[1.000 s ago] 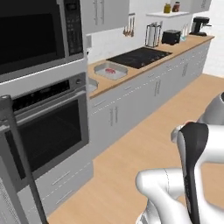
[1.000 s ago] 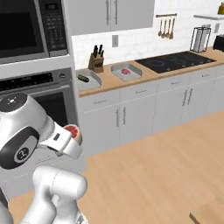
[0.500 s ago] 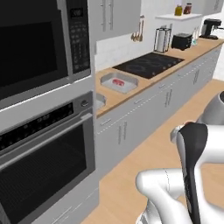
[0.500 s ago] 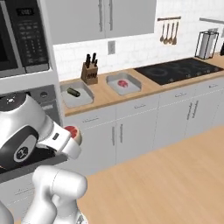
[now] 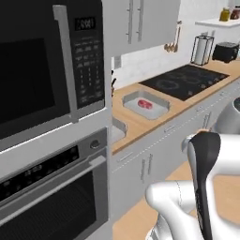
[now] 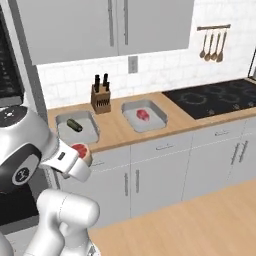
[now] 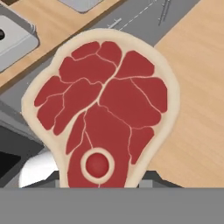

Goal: Place one cucumber and one steak in each tupperware on the nearby counter, to pack two identical lunches.

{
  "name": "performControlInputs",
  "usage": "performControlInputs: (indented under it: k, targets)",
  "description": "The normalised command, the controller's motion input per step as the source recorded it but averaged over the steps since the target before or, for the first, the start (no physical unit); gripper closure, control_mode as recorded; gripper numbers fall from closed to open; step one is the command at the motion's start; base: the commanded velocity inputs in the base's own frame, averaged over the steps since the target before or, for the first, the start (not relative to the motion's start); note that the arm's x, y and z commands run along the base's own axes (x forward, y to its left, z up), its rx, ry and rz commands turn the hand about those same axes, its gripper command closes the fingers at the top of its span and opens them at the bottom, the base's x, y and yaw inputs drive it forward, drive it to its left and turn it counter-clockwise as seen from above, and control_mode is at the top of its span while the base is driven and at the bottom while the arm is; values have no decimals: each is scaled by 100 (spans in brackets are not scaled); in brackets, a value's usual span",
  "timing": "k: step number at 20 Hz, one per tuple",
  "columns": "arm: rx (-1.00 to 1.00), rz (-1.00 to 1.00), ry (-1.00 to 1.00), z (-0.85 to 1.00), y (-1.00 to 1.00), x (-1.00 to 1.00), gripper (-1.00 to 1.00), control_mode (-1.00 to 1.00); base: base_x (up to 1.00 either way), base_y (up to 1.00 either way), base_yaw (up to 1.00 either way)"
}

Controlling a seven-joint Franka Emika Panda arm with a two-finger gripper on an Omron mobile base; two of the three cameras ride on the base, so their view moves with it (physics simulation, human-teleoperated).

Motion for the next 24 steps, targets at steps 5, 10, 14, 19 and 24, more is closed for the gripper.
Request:
performControlInputs:
  k: [5, 10, 14, 19, 24]
  targets:
    - [0, 0, 0, 0, 0, 0, 100, 100, 100, -52, 40]
    - [0, 0, 0, 0, 0, 0, 100, 100, 100, -20, 54]
    - [4, 54, 0, -5, 42, 100, 100, -100, 0, 0, 0]
    - [-3, 24, 1, -31, 98, 98, 100, -100, 0, 0, 0]
    - [-12, 18, 3, -70, 100, 54, 100, -100, 0, 0, 0]
